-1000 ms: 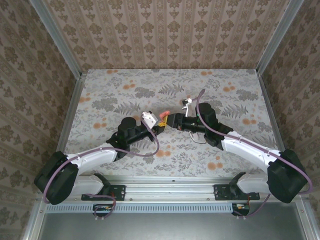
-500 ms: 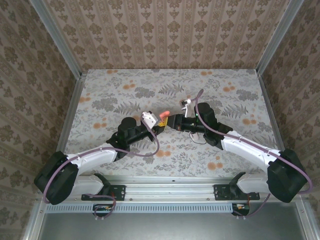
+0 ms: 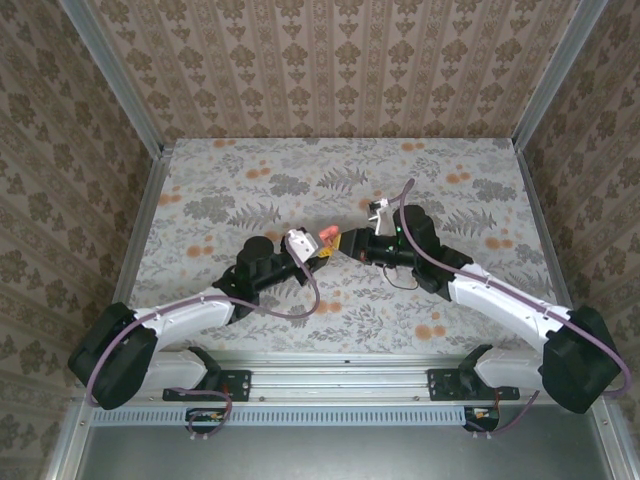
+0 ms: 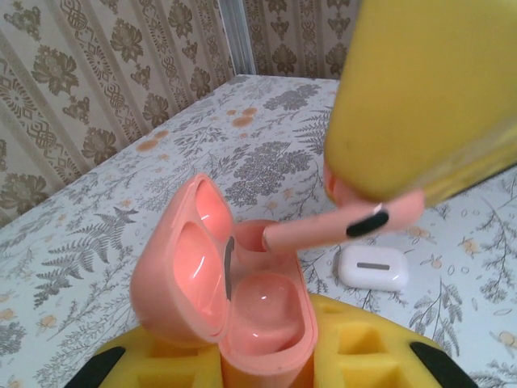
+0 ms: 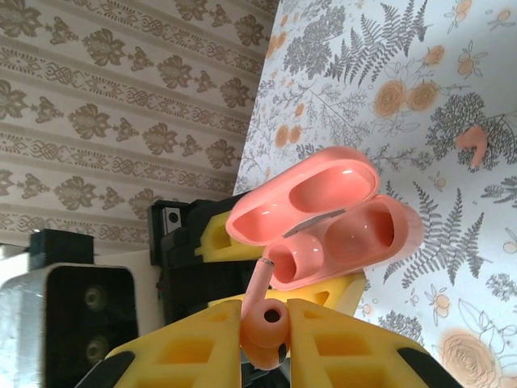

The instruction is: Insert wireless bluetooth earbuds into charging case

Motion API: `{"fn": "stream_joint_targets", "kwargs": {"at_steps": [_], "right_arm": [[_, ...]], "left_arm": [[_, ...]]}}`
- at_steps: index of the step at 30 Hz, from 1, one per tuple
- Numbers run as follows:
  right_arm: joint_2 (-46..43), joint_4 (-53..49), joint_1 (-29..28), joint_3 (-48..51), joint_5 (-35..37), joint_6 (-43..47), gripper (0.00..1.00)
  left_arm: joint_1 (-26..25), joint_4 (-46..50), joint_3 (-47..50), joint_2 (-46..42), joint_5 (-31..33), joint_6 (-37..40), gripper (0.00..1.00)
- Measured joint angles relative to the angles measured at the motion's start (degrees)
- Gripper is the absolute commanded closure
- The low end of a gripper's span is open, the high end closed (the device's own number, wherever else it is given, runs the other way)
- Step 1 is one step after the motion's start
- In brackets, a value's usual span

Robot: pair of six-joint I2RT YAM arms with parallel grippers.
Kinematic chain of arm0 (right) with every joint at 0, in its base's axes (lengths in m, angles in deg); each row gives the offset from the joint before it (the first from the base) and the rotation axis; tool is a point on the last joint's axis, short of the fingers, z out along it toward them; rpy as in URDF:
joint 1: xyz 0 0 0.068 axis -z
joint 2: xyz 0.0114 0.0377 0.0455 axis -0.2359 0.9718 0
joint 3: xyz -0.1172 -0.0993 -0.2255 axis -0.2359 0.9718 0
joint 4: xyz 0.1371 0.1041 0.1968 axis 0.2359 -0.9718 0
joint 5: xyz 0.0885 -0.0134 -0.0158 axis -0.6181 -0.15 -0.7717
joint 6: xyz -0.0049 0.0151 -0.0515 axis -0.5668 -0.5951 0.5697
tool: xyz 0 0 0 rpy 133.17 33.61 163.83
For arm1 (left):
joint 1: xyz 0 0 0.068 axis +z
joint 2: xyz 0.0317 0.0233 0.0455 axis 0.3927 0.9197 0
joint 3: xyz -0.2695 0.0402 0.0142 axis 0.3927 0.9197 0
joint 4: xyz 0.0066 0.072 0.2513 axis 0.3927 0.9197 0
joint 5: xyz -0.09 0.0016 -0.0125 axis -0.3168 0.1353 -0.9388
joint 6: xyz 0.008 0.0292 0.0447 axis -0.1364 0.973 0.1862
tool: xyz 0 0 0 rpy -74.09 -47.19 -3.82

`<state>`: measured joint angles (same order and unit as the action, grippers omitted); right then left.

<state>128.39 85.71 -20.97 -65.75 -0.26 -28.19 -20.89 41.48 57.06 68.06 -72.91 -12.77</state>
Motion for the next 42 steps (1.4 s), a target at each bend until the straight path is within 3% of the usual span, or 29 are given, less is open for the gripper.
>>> {"fn": "stream_joint_targets", "kwargs": {"at_steps": [17,42], "right_arm": [[-3.13,-6.21,0.5,0.09,-4.61,-11.21,0.81],[4.07,4.46,0.76,2.64,-8.52,-21.64,0.81]], "left_arm": [[-0.98,0.17,1.64,1.03,0.66,12.13,0.87],[-1.36,-2.01,1.86,1.11,-0.85,12.92,0.86]]}}
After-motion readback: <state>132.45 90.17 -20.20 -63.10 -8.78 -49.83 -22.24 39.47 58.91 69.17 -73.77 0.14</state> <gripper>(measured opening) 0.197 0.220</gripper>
